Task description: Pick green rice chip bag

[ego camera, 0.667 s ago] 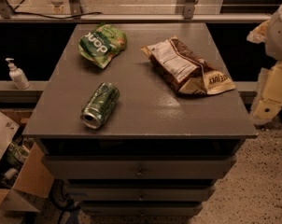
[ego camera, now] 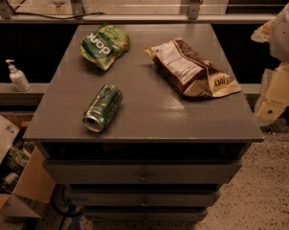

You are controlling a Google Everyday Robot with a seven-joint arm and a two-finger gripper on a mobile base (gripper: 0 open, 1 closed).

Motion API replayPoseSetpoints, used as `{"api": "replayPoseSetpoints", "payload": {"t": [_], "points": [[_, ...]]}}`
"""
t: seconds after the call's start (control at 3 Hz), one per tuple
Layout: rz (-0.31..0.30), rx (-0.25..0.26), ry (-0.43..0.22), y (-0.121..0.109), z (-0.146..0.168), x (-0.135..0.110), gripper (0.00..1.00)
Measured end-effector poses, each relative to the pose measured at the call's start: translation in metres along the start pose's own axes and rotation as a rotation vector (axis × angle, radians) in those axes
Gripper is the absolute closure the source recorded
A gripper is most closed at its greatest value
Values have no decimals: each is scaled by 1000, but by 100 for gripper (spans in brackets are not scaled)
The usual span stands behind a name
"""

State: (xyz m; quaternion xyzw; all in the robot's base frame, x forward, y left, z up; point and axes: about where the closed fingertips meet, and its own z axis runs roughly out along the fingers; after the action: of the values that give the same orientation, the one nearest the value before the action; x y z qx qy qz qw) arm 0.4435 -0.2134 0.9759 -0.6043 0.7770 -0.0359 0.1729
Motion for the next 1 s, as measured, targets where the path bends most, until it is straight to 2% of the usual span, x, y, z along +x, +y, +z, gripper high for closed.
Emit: {"api": "replayPoseSetpoints", "payload": {"t": [0.33, 1.0], "points": [[-2, 24, -59, -12, 20, -20, 0], [-4, 118, -262, -62, 43, -102, 0]]}}
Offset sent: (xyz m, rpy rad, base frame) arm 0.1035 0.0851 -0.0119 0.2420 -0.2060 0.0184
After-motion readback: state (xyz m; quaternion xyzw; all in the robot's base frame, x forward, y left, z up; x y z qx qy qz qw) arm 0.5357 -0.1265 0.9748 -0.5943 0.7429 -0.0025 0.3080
